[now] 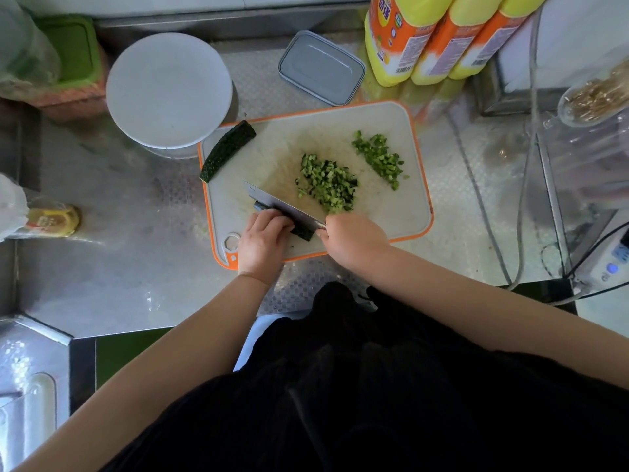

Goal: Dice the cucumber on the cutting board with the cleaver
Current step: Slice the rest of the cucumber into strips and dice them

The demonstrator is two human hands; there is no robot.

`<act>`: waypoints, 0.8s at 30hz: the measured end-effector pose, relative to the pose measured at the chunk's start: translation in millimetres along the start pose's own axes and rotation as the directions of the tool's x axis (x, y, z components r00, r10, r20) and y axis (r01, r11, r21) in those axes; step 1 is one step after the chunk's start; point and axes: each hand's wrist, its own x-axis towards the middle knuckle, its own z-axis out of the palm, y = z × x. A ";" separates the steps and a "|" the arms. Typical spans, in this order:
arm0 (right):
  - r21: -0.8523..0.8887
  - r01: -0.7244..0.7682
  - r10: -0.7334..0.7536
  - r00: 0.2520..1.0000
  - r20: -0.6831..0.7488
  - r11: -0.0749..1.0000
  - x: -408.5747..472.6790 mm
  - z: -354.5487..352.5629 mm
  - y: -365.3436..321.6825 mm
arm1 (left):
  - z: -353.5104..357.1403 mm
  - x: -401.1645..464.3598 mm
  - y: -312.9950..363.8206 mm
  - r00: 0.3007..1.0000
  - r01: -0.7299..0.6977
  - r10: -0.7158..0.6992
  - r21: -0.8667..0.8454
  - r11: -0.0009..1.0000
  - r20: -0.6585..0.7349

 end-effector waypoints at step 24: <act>0.152 -0.071 0.066 0.997 0.041 0.986 13.0 6.1 6.6 | 4.2 -3.2 -1.9 0.999 -0.012 0.014 0.047 0.999 -0.034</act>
